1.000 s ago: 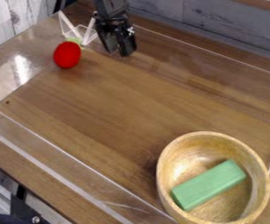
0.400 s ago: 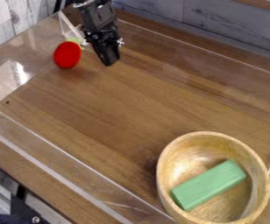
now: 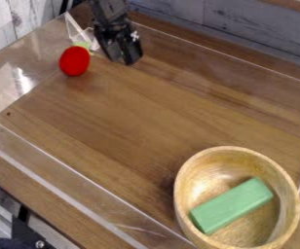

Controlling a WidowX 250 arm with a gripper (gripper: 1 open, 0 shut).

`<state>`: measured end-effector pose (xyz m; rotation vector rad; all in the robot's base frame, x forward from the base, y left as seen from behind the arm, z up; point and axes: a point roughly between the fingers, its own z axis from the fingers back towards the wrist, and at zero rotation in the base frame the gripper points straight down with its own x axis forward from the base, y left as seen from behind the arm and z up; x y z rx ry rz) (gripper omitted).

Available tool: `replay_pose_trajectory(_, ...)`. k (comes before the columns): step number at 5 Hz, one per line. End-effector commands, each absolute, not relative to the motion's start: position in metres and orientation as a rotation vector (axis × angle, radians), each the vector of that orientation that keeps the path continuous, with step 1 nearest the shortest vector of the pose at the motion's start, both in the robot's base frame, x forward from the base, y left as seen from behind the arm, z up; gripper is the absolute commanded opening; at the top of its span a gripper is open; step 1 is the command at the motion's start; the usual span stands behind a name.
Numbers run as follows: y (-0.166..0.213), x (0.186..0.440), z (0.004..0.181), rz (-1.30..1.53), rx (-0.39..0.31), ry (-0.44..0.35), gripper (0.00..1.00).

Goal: Move the red object to the left side of the table

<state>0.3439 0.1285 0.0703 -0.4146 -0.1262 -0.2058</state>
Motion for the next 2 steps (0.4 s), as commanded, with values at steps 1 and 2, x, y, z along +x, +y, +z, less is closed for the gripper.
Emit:
replay_pose_trajectory(1, 0.1365, 0.3519, 0.1046, -0.241, -0.368, -0.217, 1.00)
replay_pose_trajectory(2, 0.1403, 0.3526, 0.0949, -0.225, -0.376, -0.225, 1.00)
